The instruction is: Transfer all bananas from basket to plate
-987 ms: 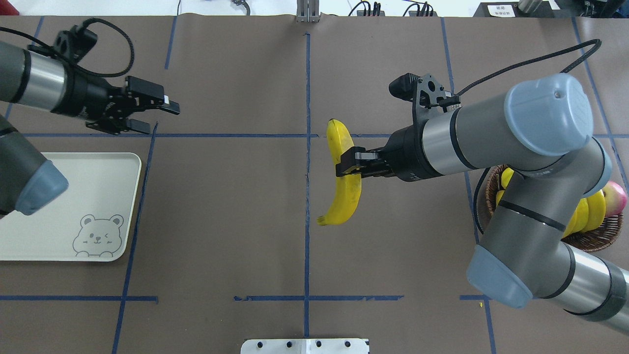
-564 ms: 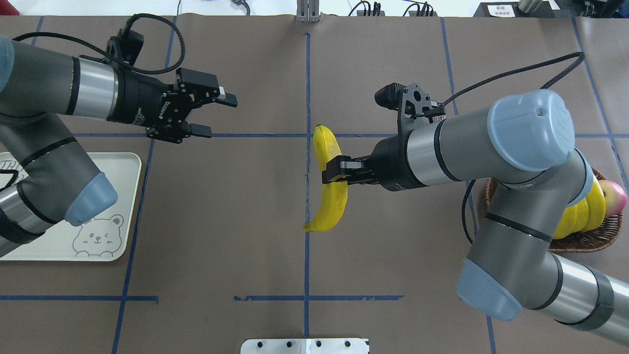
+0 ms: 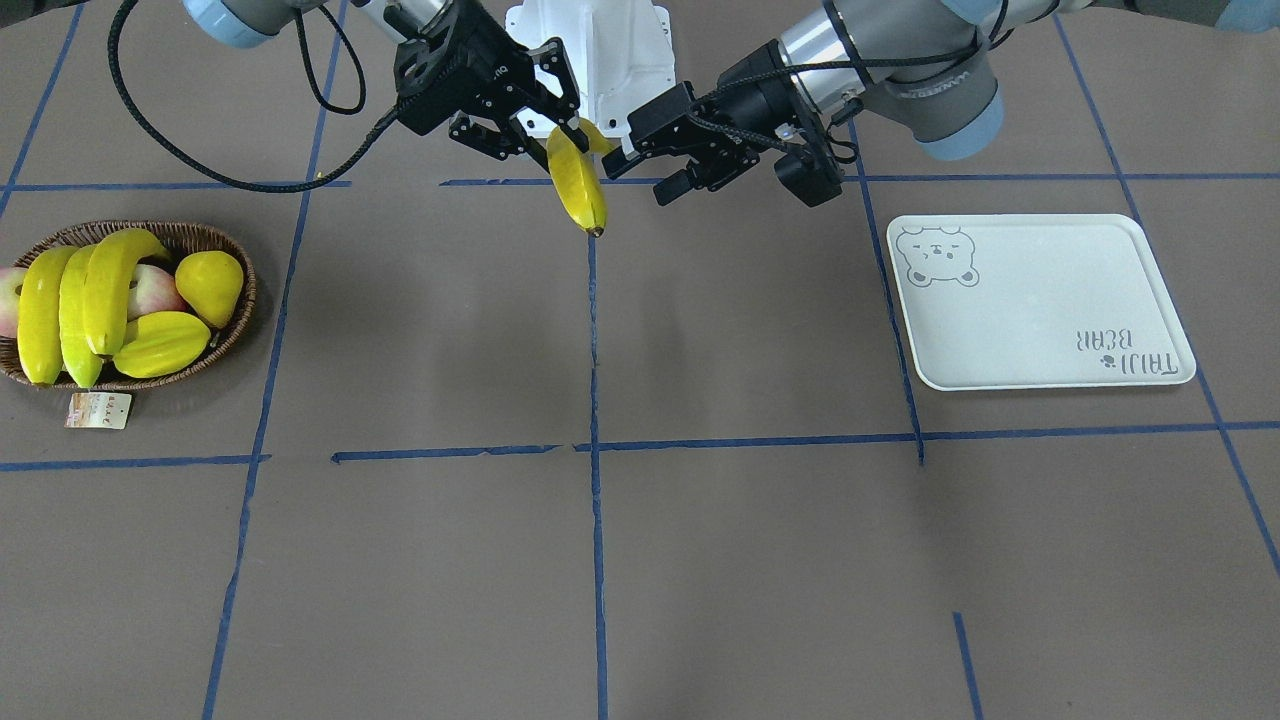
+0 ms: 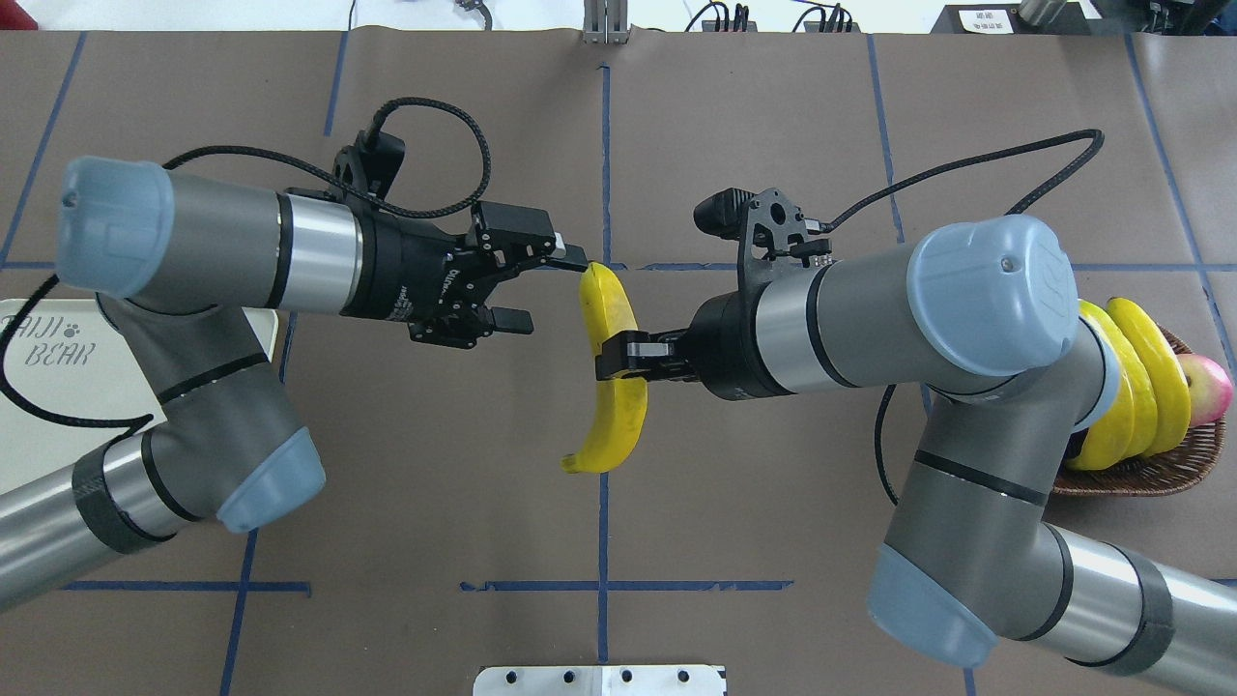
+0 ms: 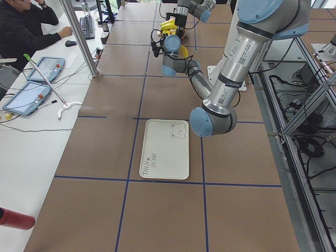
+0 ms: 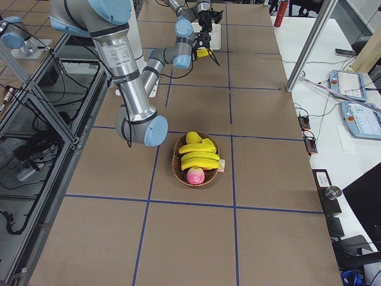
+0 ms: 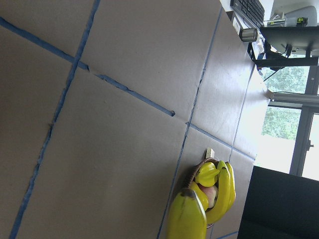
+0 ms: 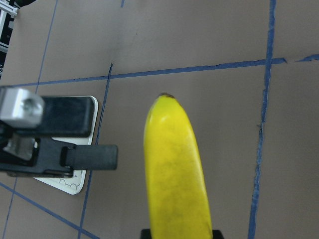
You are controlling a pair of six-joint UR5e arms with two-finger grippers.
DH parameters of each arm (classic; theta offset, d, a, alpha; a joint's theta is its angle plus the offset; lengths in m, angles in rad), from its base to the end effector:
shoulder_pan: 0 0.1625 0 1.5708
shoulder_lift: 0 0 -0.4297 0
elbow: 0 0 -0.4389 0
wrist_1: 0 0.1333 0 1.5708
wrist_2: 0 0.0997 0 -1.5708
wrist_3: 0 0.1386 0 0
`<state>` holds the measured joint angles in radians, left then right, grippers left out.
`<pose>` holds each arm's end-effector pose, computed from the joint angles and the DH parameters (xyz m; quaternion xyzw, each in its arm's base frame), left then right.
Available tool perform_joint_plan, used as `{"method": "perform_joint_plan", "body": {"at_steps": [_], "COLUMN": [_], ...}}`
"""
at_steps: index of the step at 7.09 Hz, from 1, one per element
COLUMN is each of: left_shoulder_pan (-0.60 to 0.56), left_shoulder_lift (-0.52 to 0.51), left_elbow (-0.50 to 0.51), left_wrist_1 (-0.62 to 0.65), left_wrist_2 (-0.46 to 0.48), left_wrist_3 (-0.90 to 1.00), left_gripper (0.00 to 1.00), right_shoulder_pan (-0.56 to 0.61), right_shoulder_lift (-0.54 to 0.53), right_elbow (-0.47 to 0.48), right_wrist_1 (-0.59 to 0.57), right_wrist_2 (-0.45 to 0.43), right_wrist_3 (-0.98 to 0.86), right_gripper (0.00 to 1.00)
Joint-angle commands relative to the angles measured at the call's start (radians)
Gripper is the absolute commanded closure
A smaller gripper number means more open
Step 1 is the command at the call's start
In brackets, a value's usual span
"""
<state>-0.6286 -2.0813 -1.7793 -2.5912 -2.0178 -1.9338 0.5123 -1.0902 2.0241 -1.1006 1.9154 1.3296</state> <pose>0.4799 -0.4396 0.1291 -0.0430 0.7575 -0.1503 0.6338 -0.4848 -0.3719 0.1140 0.1123 -0.6398 -0.0081 0.7603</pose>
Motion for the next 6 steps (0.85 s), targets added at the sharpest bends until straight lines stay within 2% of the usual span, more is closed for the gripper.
{"method": "perform_joint_plan", "body": {"at_steps": [1, 3, 4, 5, 6], "left_shoulder_pan": [0.078, 0.081, 0.081, 0.081, 0.081], "left_shoulder_lift": [-0.020, -0.025, -0.023, -0.023, -0.022], "left_elbow": [0.012, 0.015, 0.015, 0.015, 0.015], "left_wrist_1": [0.003, 0.003, 0.003, 0.005, 0.006], "left_wrist_2": [0.106, 0.109, 0.114, 0.114, 0.114], "left_wrist_3": [-0.001, -0.001, -0.001, -0.001, -0.001], "left_gripper": [0.04, 0.09, 0.17, 0.30, 0.58], "right_shoulder_pan": [-0.008, -0.009, -0.011, -0.011, -0.011], "right_shoulder_lift": [0.006, 0.006, 0.006, 0.006, 0.006], "right_elbow": [-0.002, -0.001, -0.001, 0.001, 0.001], "right_wrist_1": [0.001, 0.001, 0.001, 0.001, 0.001], "right_wrist_2": [-0.002, -0.002, -0.001, -0.001, -0.001], "right_wrist_3": [-0.001, -0.001, -0.001, -0.001, -0.001], "right_gripper": [0.99, 0.99, 0.99, 0.99, 0.99]}}
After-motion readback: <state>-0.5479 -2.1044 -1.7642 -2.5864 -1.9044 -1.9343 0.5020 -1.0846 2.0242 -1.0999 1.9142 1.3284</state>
